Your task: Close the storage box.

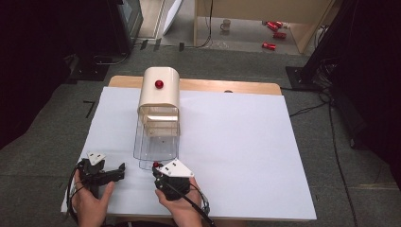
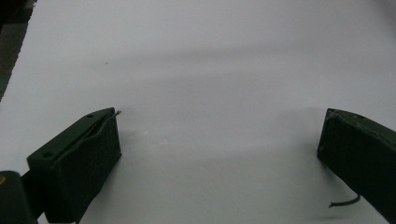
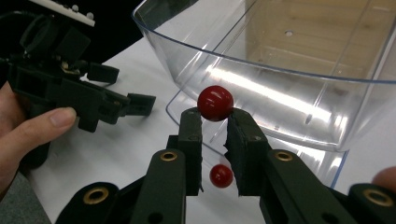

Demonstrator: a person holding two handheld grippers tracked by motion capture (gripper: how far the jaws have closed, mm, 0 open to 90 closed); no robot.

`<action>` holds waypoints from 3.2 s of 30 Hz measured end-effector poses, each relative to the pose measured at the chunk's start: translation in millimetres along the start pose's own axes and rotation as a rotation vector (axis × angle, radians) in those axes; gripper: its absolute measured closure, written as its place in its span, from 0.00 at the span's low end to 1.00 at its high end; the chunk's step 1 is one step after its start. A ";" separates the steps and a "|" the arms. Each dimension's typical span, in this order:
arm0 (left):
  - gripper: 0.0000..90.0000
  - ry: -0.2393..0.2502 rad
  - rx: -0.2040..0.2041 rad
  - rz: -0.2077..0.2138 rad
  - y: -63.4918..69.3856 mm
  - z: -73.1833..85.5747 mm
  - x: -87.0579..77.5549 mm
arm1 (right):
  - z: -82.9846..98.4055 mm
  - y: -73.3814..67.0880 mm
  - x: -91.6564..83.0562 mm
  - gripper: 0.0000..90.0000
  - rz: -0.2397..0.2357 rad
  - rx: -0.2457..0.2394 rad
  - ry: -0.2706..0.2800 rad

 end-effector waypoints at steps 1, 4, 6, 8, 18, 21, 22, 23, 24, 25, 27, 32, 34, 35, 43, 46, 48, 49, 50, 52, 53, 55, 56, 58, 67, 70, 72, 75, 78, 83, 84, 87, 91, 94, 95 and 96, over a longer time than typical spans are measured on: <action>0.00 0.000 -0.001 0.000 0.0 0.0 0.0 | -4.2 1.2 -0.8 0.86 0.005 -0.002 0.007; 0.00 0.002 -0.003 0.000 0.2 0.0 0.1 | -10.6 3.5 -1.0 0.86 0.014 -0.010 0.015; 0.00 0.001 -0.001 0.000 0.1 0.0 0.1 | -14.2 4.5 -0.3 0.86 0.015 -0.018 0.018; 0.00 0.001 -0.001 0.000 0.1 0.0 0.0 | -17.8 5.4 1.2 0.86 0.019 -0.022 0.017; 0.00 -0.002 0.000 0.001 -0.1 -0.1 -0.1 | -32.1 15.7 15.9 0.86 0.034 -0.026 0.016; 0.00 -0.001 -0.002 0.001 0.0 -0.1 0.0 | -36.0 18.3 18.6 0.86 0.039 -0.025 0.017; 0.00 -0.001 -0.002 0.001 0.0 -0.1 0.0 | -37.5 19.3 19.4 0.86 0.042 -0.023 0.019; 0.00 0.000 -0.002 0.001 0.1 -0.1 0.0 | -39.2 20.6 20.1 0.86 0.043 -0.026 0.021; 0.00 0.000 -0.002 0.001 0.1 -0.1 0.0 | -41.2 22.0 21.0 0.86 0.045 -0.024 0.022; 0.00 0.000 -0.001 0.001 0.1 0.0 0.0 | -42.6 23.1 21.6 0.86 0.047 -0.022 0.024; 0.00 0.000 -0.002 0.001 0.1 -0.1 0.0 | -46.1 25.7 23.4 0.86 0.052 -0.019 0.029; 0.00 -0.003 0.000 0.001 -0.1 -0.1 -0.2 | -55.2 30.4 27.2 0.88 0.064 -0.024 0.039; 0.00 -0.003 0.000 0.001 -0.1 -0.1 -0.2 | -57.5 32.5 30.1 0.88 0.070 -0.025 0.035; 0.00 -0.003 0.000 0.001 -0.1 -0.1 -0.2 | -58.3 33.4 31.8 0.88 0.071 -0.025 0.036; 0.00 -0.001 0.001 0.000 -0.1 -0.2 -0.1 | -63.8 38.9 39.9 0.88 0.081 -0.020 0.036; 0.00 -0.001 0.001 0.000 -0.1 -0.2 -0.1 | -67.2 42.5 44.7 0.88 0.087 -0.022 0.038; 0.00 -0.004 0.003 0.000 -0.3 -0.1 -0.3 | -69.1 44.6 47.1 0.88 0.087 -0.021 0.039; 0.00 -0.004 0.004 0.000 -0.3 -0.1 -0.3 | -70.0 45.6 48.1 0.88 0.089 -0.020 0.038; 0.00 -0.004 0.003 0.000 -0.3 -0.1 -0.3 | -71.0 46.7 49.2 0.88 0.089 -0.021 0.040; 0.00 0.001 -0.002 0.000 0.1 -0.2 0.0 | -72.6 48.3 50.9 0.88 0.088 -0.016 0.040; 0.00 -0.001 0.001 0.000 -0.1 -0.1 -0.1 | -73.6 49.1 52.1 0.87 0.087 -0.016 0.042; 0.00 0.000 0.000 0.000 -0.1 -0.1 -0.1 | -74.9 50.2 53.6 0.87 0.088 -0.013 0.043; 0.00 0.000 0.001 0.000 -0.1 -0.1 -0.1 | -75.5 50.9 54.5 0.87 0.087 -0.013 0.044; 0.00 0.001 0.001 0.000 -0.1 -0.1 0.0 | -76.5 52.2 56.1 0.87 0.086 -0.012 0.046; 0.00 0.004 -0.002 -0.001 0.1 -0.1 0.2 | -80.5 59.1 57.8 0.82 0.093 -0.019 0.063; 0.00 0.004 -0.002 -0.001 0.1 -0.1 0.2 | -80.5 59.3 57.8 0.78 0.081 -0.022 0.062; 0.00 0.004 -0.002 -0.001 0.2 0.0 0.2 | -80.2 58.8 57.6 0.75 0.077 -0.028 0.061; 0.00 0.003 -0.002 -0.001 0.2 0.0 0.1 | -76.1 57.3 53.3 0.50 0.049 -0.034 0.050; 0.00 0.004 -0.002 -0.001 0.2 0.0 0.1 | -68.7 56.4 49.3 0.23 0.055 -0.020 0.012; 0.00 0.003 -0.002 -0.001 0.2 0.0 0.0 | -52.4 52.9 39.9 0.01 0.058 -0.002 -0.050; 0.00 0.002 -0.002 -0.001 0.1 0.0 0.0 | -49.1 51.9 37.5 0.00 0.050 0.002 -0.053; 0.00 0.002 -0.002 -0.001 0.2 0.0 -0.1 | -39.4 48.6 30.4 0.00 0.047 0.006 -0.056; 0.00 0.002 -0.001 0.000 0.2 0.1 -0.1 | -25.4 43.9 23.1 0.00 0.052 0.004 -0.054; 0.00 0.001 0.000 0.000 0.1 0.1 -0.1 | -15.3 42.3 17.5 0.00 0.055 0.018 -0.062; 0.00 0.001 0.000 0.000 0.1 0.1 -0.1 | -11.9 42.2 15.6 0.00 0.059 0.021 -0.060; 0.00 0.001 0.000 0.000 0.1 0.1 -0.1 | -8.4 41.6 14.1 0.00 0.058 0.026 -0.060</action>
Point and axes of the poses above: each handheld gripper's, and its own axes: x roughly forward along the jaws, z roughly out of its underside, y roughly to its right, the point moved 2 cm from there along x, roughly forward along the jaws
